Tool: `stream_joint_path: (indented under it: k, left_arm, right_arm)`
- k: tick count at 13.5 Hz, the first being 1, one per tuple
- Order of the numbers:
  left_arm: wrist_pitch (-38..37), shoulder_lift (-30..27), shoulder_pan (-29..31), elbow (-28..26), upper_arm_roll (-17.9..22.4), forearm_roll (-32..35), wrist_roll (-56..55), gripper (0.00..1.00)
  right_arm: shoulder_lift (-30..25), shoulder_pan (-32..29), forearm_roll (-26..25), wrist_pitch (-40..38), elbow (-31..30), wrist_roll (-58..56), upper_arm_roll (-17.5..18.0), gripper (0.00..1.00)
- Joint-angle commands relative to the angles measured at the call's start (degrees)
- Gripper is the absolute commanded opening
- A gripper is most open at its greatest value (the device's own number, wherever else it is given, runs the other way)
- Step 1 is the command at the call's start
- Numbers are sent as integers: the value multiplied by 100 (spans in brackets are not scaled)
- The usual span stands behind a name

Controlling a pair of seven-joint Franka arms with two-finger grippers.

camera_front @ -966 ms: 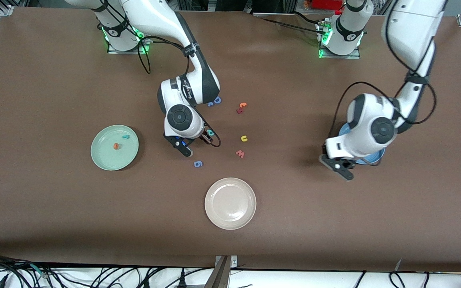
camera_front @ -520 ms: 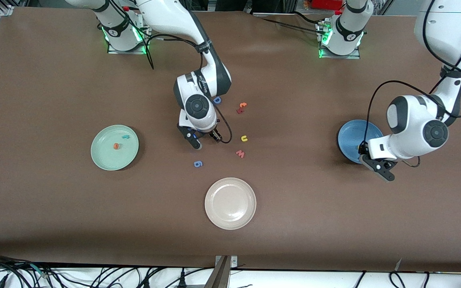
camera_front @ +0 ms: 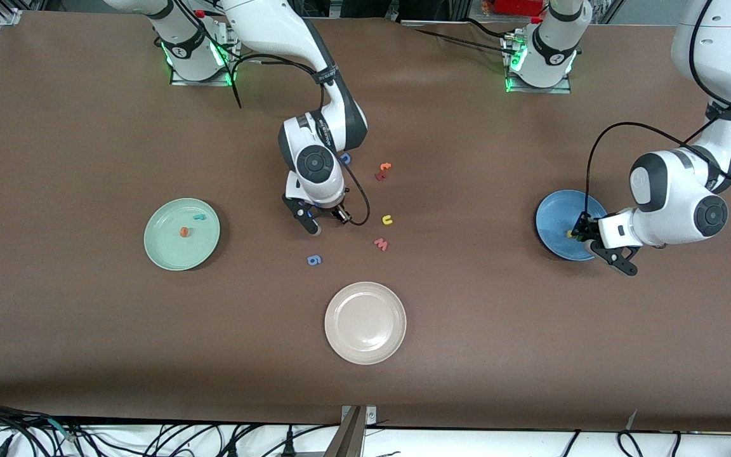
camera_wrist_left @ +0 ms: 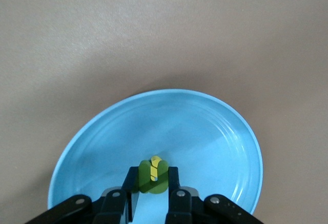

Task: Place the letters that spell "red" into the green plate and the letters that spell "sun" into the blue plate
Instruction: 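Grasp teal p with the right gripper while the left gripper places green u, then place teal p on the green plate while the left gripper reaches yellow u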

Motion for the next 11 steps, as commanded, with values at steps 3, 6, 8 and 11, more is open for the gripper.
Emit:
stream_joint_path:
  k: [3,6,8,11]
  left_arm:
    - [-54,-8,2,37,-37,-150,-227,29]
    - [-54,-25,-51,116,-46,-106,-219,60]
    - [-63,-25,-129,213,-72,-88,-228,65]
    - [-63,-60,-322,257,-90,-97,-551,65]
  right_arm:
    - [-54,61,102,-2,-98,-92,-85,11]
    - [-212,79,14,-667,-71,-574,-462,11]
    - [-343,88,-30,-1205,-62,-1284,-874,11]
    - [-405,88,-39,-2250,-71,-2960,-1831,11]
